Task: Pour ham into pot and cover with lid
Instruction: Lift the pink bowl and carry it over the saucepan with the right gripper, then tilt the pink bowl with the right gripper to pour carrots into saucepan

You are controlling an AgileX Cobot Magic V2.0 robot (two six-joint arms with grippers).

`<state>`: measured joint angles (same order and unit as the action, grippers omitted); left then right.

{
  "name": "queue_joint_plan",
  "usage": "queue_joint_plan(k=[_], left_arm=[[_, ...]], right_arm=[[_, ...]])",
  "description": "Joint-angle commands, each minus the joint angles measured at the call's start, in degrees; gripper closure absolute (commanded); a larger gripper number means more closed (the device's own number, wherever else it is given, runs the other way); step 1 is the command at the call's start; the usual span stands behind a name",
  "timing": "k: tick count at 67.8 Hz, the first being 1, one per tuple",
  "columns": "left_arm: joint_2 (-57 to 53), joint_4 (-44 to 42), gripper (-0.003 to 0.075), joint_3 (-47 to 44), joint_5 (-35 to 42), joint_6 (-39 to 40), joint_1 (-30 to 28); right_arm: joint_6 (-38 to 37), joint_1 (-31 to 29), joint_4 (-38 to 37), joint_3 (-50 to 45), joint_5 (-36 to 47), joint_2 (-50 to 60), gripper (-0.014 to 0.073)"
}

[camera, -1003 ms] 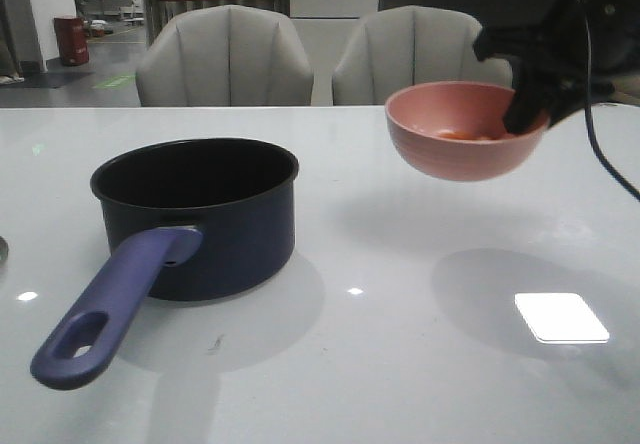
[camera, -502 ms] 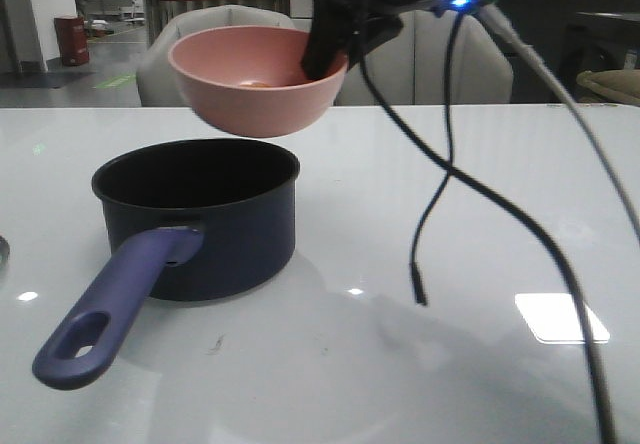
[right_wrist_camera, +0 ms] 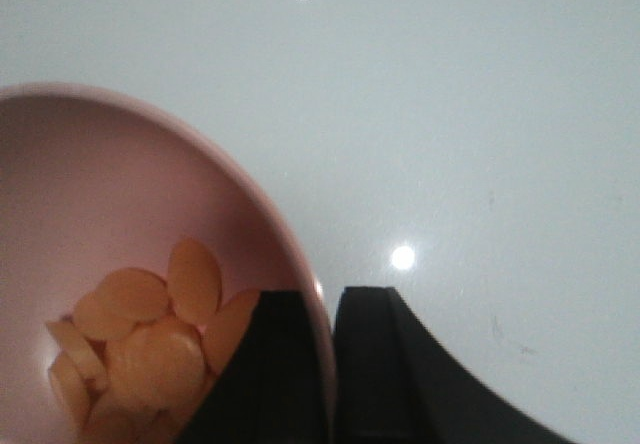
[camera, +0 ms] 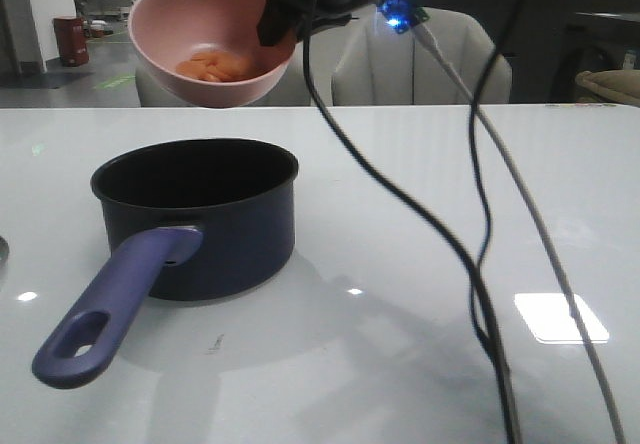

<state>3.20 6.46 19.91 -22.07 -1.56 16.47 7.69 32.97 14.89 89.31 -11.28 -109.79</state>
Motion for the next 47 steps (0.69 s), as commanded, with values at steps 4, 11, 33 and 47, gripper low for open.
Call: queue_joint_plan(k=[4, 11, 33, 47], left_arm=[[0.7, 0.4, 0.0137, 1.5, 4.1, 0.2, 0.5], [0.7, 0.4, 0.0137, 1.5, 4.1, 0.2, 0.5], [0.7, 0.4, 0.0137, 1.5, 4.1, 0.2, 0.5], [0.7, 0.4, 0.0137, 1.5, 4.1, 0.2, 0.5]], right_arm=[[2.9, 1.3, -2.1, -8.6, 27.7, 5.4, 0.0458], [5.3, 2.0, -6.2, -13.9, 42.0, 5.1, 0.0458], [20.5, 4.7, -11.1, -18.2, 59.4, 1.8, 0.0458], [35.0, 7.1, -11.1, -19.5, 71.4, -0.9, 0.0458]])
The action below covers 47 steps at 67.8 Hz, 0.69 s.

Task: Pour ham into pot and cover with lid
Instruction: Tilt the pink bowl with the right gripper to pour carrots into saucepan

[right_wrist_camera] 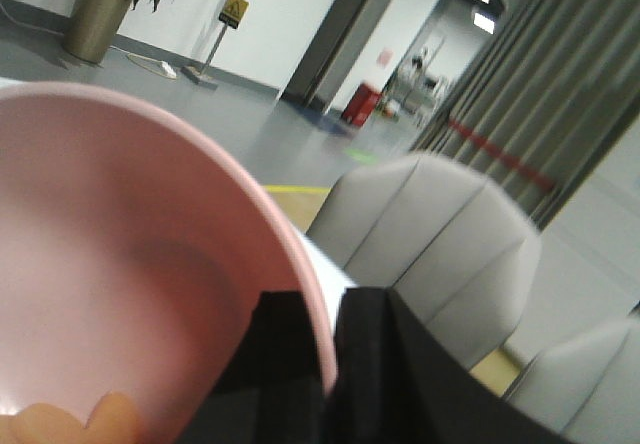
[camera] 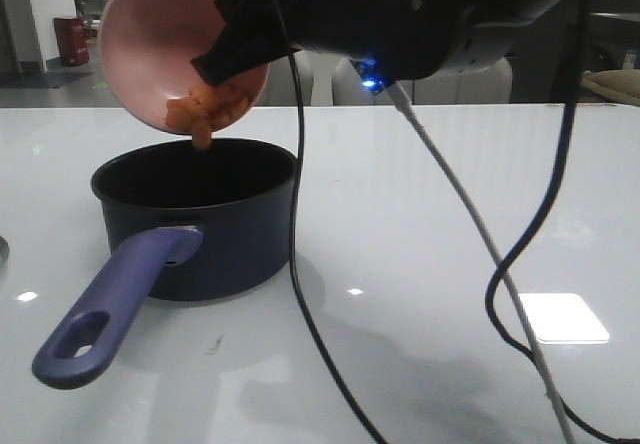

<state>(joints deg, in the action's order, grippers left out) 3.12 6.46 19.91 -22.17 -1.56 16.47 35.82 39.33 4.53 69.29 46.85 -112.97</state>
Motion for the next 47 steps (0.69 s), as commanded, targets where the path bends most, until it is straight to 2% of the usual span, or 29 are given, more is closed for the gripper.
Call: queue_joint_plan(k=[1, 9, 19, 31, 47], left_arm=[[0.8, 0.4, 0.0137, 1.5, 4.2, 0.2, 0.5], [0.8, 0.4, 0.0137, 1.5, 4.2, 0.2, 0.5], [0.8, 0.4, 0.0137, 1.5, 4.2, 0.2, 0.5], [0.8, 0.4, 0.0137, 1.5, 4.2, 0.2, 0.5], [0.8, 0.4, 0.0137, 1.5, 4.2, 0.2, 0.5]], right_arm=[[7.3, 0.9, -0.7, 0.2, 14.7, 2.2, 0.0458], [8.1, 0.9, -0.6, -2.9, 27.1, 1.3, 0.0458], [10.2, 0.9, -2.4, -4.5, 27.0, 0.7, 0.0458], [16.2, 0.9, -5.9, -4.3, 27.0, -1.0, 0.0458], [15.1, 0.8, -5.5, -4.3, 26.9, -1.3, 0.0458]])
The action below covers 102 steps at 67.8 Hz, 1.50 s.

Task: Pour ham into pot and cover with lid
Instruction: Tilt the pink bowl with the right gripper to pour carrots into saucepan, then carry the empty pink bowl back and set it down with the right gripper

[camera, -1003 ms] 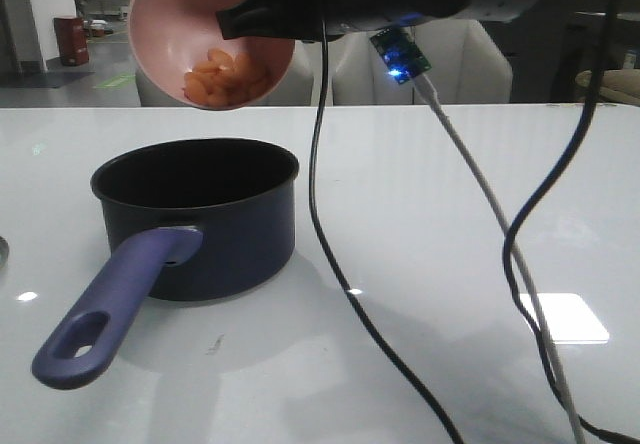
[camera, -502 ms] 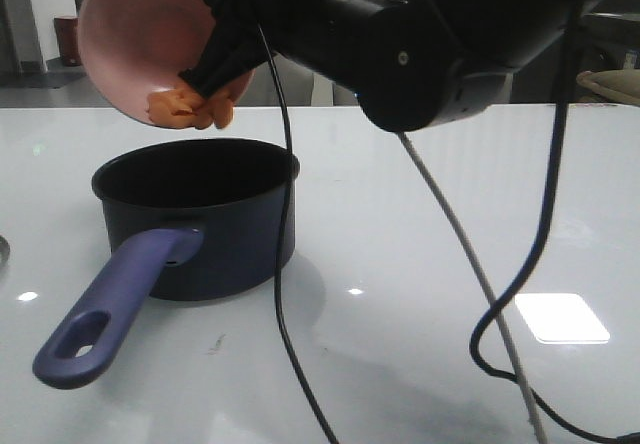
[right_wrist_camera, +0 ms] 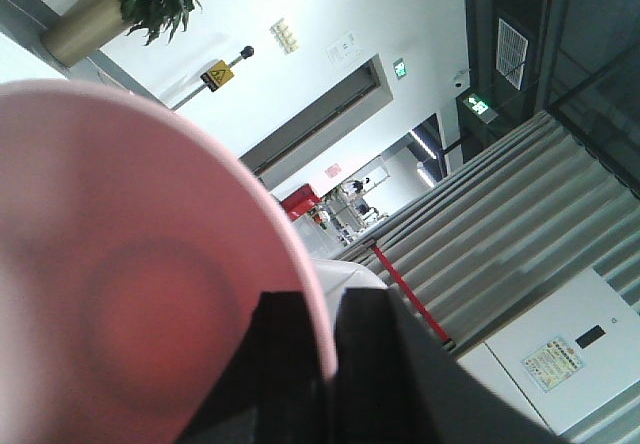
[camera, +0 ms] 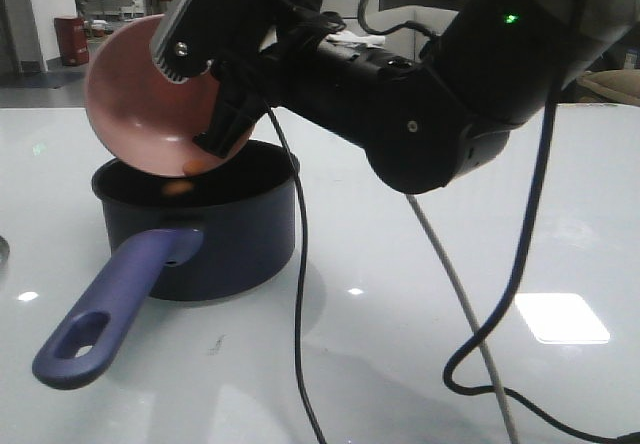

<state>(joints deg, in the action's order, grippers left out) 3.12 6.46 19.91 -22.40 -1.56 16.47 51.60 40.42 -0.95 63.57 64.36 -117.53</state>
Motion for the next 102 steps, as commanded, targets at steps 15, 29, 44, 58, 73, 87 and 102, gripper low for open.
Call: queue_joint_plan(k=[15, 29, 44, 58, 73, 87, 102], left_arm=[[0.8, 0.4, 0.0137, 1.5, 4.4, 0.2, 0.5], [0.8, 0.4, 0.0137, 1.5, 4.4, 0.2, 0.5], [0.8, 0.4, 0.0137, 1.5, 4.4, 0.2, 0.5], [0.8, 0.4, 0.0137, 1.5, 4.4, 0.2, 0.5], [0.8, 0.4, 0.0137, 1.5, 4.4, 0.2, 0.5], [0.8, 0.4, 0.0137, 1.5, 4.4, 0.2, 0.5], [0.8, 0.4, 0.0137, 1.5, 4.4, 0.2, 0.5]], right_arm=[[-16.5, -0.3, 1.8, 1.5, 9.4, 3.9, 0.0458], [-32.2, -0.3, 5.1, 1.5, 3.7, 6.1, 0.0458], [-40.3, -0.3, 6.7, 1.5, -14.7, 12.0, 0.0458], [-40.3, -0.9, 11.3, 1.5, -35.5, 21.3, 0.0458], [-40.3, -6.2, 12.8, 1.5, -58.9, 29.9, 0.0458], [-40.4, -14.3, 14.5, 1.4, -71.2, 32.1, 0.0458], [-40.4, -23.3, 18.5, 1.4, -80.5, 32.1, 0.0458]])
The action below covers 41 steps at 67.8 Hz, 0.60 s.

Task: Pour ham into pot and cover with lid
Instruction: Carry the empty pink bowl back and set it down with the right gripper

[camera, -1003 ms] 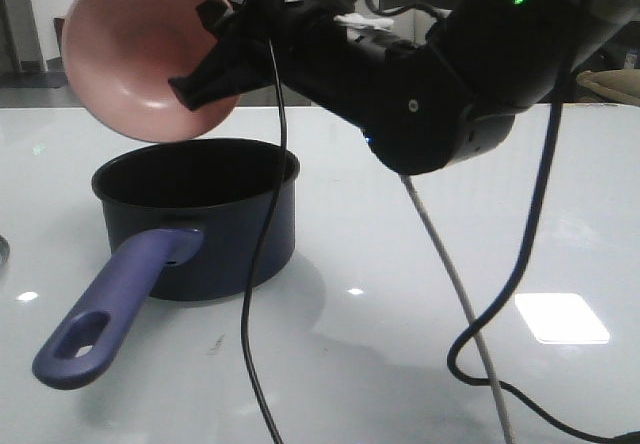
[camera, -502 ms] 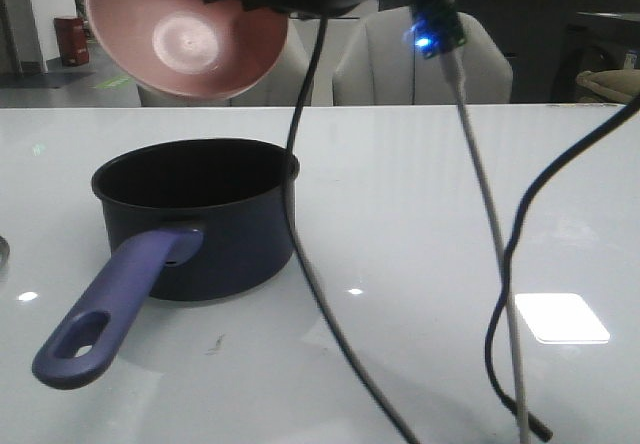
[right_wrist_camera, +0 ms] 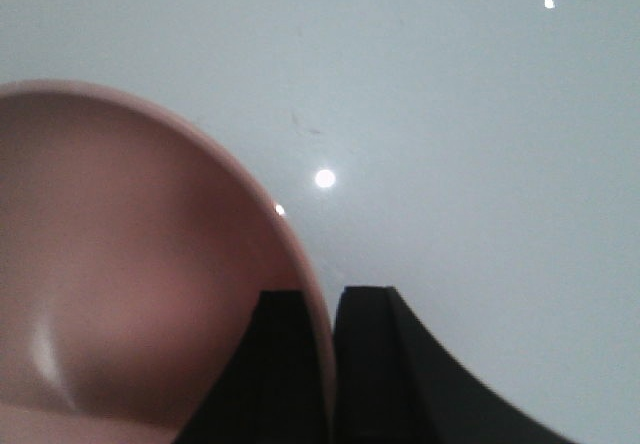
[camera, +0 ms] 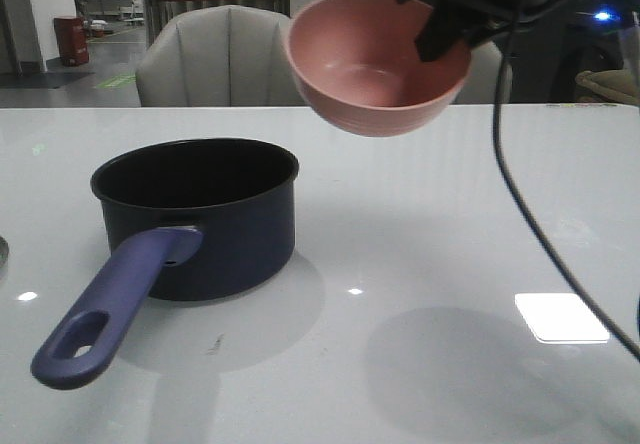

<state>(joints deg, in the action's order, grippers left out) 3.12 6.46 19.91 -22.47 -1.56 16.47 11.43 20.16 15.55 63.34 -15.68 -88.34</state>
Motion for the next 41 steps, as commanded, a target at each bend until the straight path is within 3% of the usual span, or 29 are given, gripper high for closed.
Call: queue_joint_plan(k=[1, 26, 41], left_arm=[[0.8, 0.4, 0.0137, 1.5, 4.5, 0.2, 0.5], [0.8, 0.4, 0.0137, 1.5, 4.5, 0.2, 0.5], [0.8, 0.4, 0.0137, 1.5, 4.5, 0.2, 0.5]], right_arm=[[-0.2, -3.8, 2.1, 1.7, -1.4, 2.9, 0.0458], [-0.2, -17.0, 4.1, 1.5, -11.6, -1.6, 0.0458], [-0.2, -18.7, 4.3, 1.5, -12.8, -7.8, 0.0456]])
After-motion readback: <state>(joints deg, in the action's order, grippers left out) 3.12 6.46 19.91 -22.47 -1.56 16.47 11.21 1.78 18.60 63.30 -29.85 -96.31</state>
